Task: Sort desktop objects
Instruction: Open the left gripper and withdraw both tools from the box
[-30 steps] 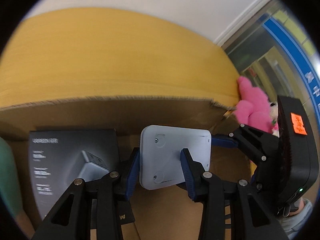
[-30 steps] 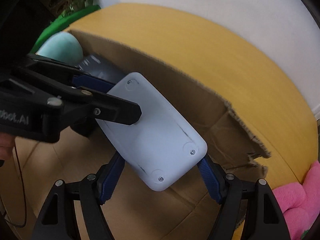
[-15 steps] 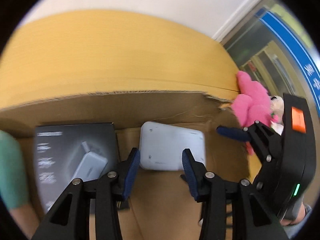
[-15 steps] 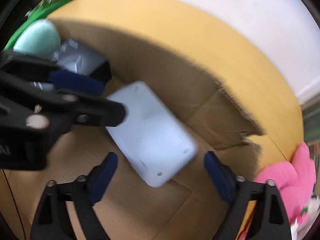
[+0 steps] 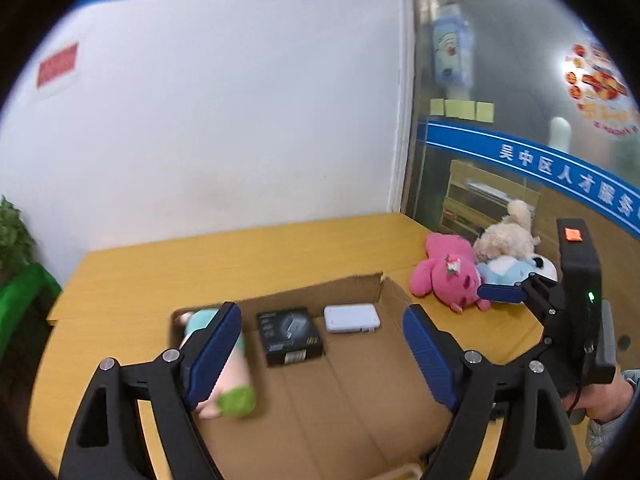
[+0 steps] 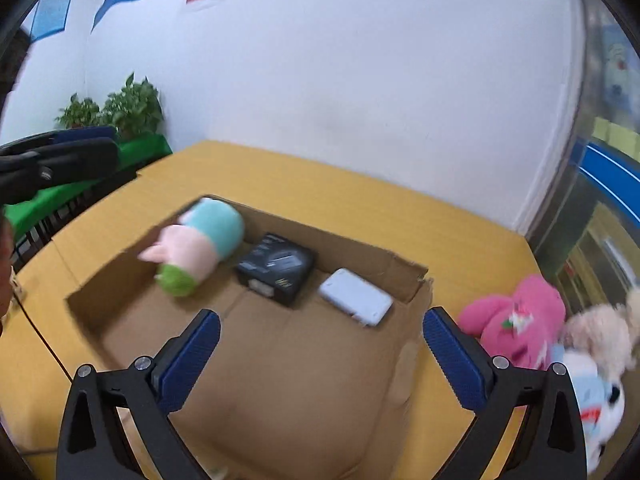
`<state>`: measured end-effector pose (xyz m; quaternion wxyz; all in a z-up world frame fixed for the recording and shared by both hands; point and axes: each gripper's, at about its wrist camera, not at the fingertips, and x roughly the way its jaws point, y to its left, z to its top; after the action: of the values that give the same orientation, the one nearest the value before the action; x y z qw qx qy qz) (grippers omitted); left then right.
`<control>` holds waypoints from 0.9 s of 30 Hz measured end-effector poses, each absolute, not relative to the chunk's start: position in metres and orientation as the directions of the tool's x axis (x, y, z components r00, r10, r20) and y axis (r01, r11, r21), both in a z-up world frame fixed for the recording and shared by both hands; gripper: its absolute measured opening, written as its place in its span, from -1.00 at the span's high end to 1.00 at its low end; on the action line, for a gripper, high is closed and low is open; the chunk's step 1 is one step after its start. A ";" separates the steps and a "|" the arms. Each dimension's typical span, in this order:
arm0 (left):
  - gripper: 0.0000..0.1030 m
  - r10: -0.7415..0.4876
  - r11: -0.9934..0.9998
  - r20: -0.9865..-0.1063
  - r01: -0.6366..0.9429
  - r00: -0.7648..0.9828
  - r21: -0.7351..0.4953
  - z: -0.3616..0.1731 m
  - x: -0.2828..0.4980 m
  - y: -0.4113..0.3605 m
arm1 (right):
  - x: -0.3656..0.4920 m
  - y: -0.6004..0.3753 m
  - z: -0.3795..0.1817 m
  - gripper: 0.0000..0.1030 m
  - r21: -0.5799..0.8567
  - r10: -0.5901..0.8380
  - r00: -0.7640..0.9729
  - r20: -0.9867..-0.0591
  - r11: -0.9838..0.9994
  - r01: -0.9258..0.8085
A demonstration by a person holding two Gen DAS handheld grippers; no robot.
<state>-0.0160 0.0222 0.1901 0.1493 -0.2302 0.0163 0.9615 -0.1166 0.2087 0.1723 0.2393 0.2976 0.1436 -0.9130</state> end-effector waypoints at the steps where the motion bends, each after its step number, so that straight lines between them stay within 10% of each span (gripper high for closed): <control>1: -0.62 0.266 -0.959 -0.445 -0.282 -0.855 -0.032 0.188 0.000 0.018 | -0.101 0.216 0.175 -1.00 -0.096 -0.357 -0.712 -0.604 -0.855 0.510; 27: -0.62 0.290 -0.957 -0.489 -0.239 -0.823 -0.165 0.114 0.075 0.004 | 0.012 0.209 0.127 -1.00 -0.018 -0.285 -0.737 -0.613 -0.927 0.374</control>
<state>0.0745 0.0039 0.1145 0.1386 -0.2635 -0.0481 0.9535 0.0121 0.2087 0.1265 0.1771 0.3163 0.0702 -0.9293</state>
